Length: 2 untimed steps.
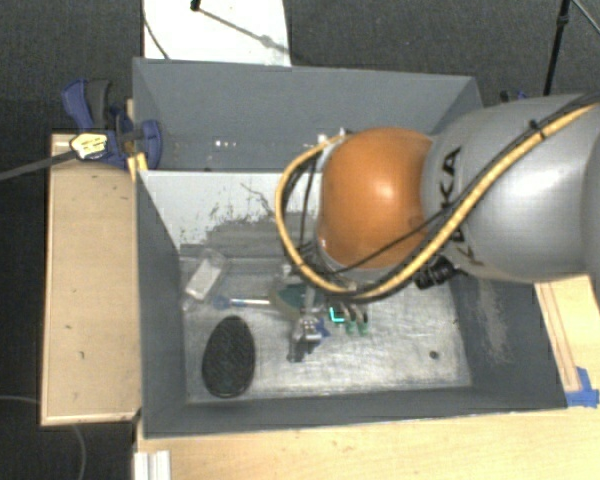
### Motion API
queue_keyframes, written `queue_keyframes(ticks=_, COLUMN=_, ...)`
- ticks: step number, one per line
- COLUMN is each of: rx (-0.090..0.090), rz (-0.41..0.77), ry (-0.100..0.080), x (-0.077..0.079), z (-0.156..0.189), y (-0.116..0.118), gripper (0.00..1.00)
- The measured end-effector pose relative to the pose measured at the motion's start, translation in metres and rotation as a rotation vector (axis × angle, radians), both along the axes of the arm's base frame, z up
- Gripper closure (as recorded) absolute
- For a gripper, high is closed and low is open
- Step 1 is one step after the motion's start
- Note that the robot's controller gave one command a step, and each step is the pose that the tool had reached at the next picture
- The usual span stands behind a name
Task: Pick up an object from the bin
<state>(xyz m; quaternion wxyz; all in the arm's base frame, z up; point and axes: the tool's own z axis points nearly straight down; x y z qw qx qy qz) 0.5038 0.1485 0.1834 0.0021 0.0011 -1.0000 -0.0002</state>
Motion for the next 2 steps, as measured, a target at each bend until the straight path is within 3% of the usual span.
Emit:
queue_keyframes(ticks=1, rx=0.01, rz=-0.14, ry=-0.032, x=0.0314, z=-0.0951, y=-0.0576, gripper=0.0)
queue_keyframes(ticks=2, rx=0.009, rz=-0.149, ry=-0.035, x=0.0322, z=-0.0965, y=-0.0596, gripper=1.0)
